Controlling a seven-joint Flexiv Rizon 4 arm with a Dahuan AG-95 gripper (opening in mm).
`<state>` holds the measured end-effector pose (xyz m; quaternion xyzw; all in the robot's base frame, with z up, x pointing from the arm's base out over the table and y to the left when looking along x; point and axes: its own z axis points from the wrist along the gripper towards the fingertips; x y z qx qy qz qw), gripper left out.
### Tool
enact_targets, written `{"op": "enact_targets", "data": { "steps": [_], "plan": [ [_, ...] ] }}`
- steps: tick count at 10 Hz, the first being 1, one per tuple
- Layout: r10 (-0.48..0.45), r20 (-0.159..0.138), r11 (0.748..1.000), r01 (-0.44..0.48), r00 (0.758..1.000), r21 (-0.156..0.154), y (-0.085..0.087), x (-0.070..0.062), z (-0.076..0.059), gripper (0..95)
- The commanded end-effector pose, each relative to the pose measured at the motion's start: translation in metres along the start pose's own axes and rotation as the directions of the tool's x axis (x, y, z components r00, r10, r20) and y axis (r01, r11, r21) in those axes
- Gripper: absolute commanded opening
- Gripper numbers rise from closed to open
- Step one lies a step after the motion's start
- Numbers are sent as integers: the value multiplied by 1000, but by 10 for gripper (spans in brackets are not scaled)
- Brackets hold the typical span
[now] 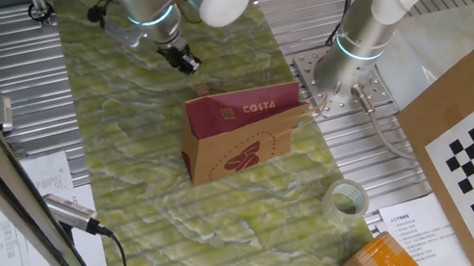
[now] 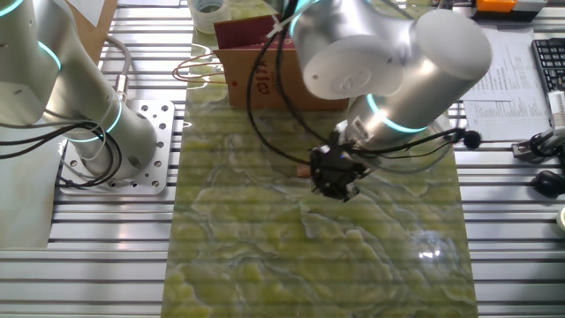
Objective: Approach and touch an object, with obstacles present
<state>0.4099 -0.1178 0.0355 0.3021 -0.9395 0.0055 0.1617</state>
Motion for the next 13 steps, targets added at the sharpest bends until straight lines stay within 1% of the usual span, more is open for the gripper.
{"op": "enact_targets", "data": {
  "steps": [1, 2, 3, 4, 5, 10, 11, 13],
  "plan": [
    [-9, -2, 1000, 9, 1000, -19, 12, 21, 5, 0],
    [6, 0, 1000, -6, 1000, -18, 18, 27, 4, 0],
    [15, 2, 1000, -15, 1000, -21, 20, 27, 3, 0],
    [69, 23, 997, -68, 997, -45, 25, 23, 4, 0],
    [109, 44, 991, -105, 993, -83, 30, 20, 6, 0],
    [146, 26, 985, -143, 989, -96, 41, 12, 9, 0],
    [153, 23, 984, -151, 988, -98, 46, 8, 10, 0],
    [170, 21, 981, -167, 985, -96, 51, 4, 13, 0]
  ]
}}
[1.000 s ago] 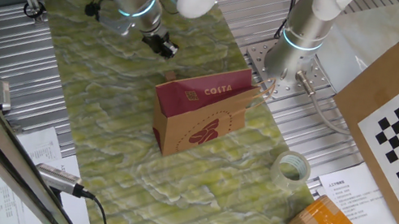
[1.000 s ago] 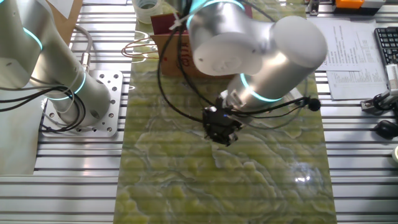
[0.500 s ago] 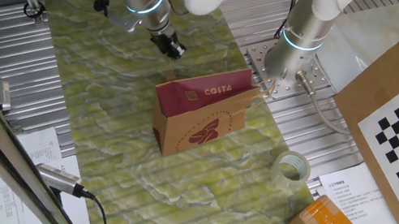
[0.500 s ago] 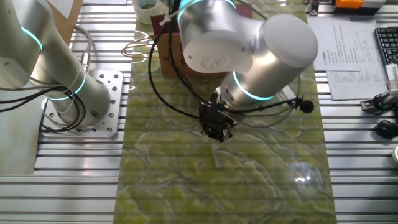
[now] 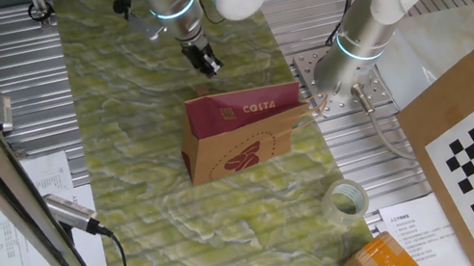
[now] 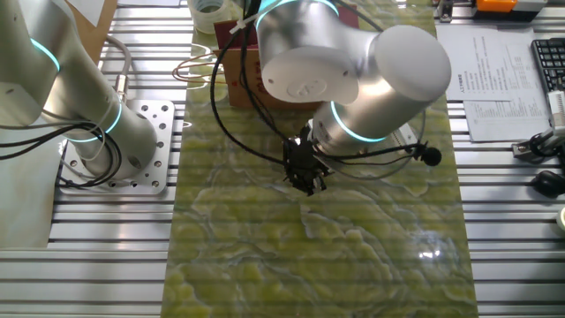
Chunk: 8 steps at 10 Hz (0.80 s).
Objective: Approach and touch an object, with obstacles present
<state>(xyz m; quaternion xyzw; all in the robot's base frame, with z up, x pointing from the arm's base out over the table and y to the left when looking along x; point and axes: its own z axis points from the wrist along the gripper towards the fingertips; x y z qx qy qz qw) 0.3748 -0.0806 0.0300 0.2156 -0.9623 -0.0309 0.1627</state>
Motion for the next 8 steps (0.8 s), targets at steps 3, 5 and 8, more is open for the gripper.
{"op": "enact_targets", "data": {
  "steps": [3, 5, 8],
  "plan": [
    [11, 11, 1000, -11, 1000, 6, 2, -1, 3, 0],
    [17, 28, 1000, -17, 999, 10, 2, -1, 3, 0],
    [22, 41, 1000, -22, 999, 15, 4, -3, 2, 0]
  ]
}}
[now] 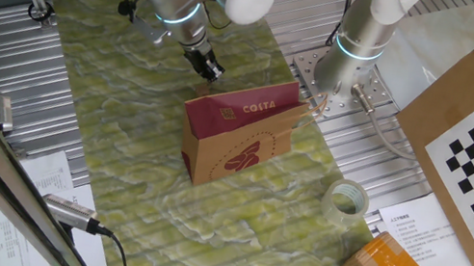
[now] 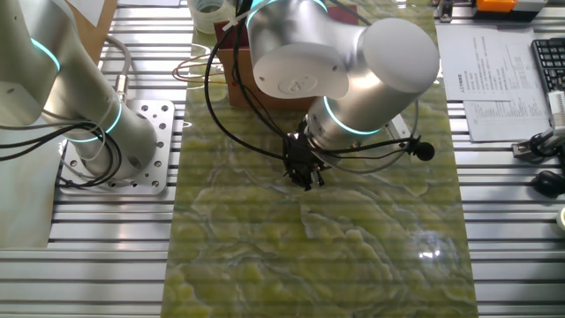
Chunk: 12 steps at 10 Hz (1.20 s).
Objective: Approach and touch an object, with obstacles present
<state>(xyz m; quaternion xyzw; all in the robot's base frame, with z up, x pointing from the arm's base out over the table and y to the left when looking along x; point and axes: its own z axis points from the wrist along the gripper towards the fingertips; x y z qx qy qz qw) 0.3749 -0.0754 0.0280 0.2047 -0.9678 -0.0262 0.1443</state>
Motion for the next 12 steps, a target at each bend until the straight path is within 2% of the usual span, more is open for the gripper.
{"op": "enact_targets", "data": {
  "steps": [1, 12],
  "plan": [
    [-2, 9, 1000, 2, 1000, 3, -1, -1, 0, 0],
    [21, 23, 1000, -21, 1000, 14, 1, -16, 0, 0]
  ]
}}
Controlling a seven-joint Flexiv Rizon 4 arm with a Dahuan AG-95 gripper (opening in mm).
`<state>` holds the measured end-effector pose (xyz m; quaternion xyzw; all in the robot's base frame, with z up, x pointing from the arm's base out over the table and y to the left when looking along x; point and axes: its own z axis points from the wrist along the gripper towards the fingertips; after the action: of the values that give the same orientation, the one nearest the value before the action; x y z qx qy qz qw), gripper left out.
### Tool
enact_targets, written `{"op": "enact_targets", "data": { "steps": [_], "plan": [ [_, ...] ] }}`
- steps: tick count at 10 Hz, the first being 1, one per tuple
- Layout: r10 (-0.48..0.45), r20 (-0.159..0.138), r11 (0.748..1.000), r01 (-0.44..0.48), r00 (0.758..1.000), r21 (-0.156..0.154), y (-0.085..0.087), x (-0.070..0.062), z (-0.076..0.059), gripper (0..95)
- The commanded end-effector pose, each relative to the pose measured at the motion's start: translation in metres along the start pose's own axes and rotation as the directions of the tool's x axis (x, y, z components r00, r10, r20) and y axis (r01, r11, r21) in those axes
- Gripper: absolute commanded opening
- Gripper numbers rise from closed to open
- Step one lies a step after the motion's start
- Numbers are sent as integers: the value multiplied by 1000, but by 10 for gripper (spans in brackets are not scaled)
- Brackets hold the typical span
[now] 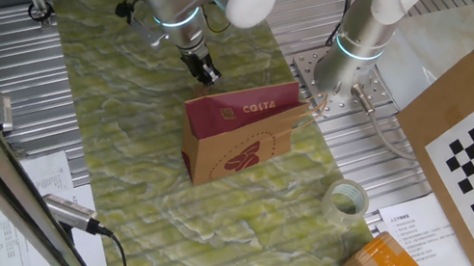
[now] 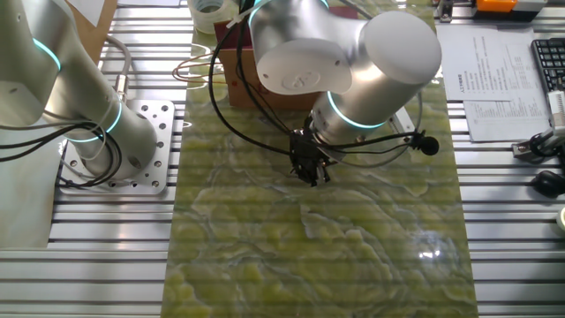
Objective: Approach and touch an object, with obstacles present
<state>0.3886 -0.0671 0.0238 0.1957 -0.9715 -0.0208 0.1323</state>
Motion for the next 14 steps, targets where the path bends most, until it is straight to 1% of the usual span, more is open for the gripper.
{"op": "enact_targets", "data": {
  "steps": [1, 6, 7, 8, 10, 11, 13, 14],
  "plan": [
    [3, 1, 1000, -3, 1000, 1, 0, 0, 0, 0],
    [14, -2, 1000, -14, 1000, 9, 0, 0, 0, 0],
    [18, 1, 1000, -18, 1000, 11, 0, 0, 0, 0],
    [23, 11, 1000, -23, 1000, 14, 0, -1, 0, 0],
    [20, 56, 999, -22, 998, 33, 0, -2, -2, 0],
    [18, 63, 999, -21, 998, 36, 0, -2, -3, 0],
    [20, 59, 999, -22, 998, 41, 0, -2, -3, 0],
    [19, 47, 999, -21, 999, 45, 0, -1, -5, 0]
  ]
}}
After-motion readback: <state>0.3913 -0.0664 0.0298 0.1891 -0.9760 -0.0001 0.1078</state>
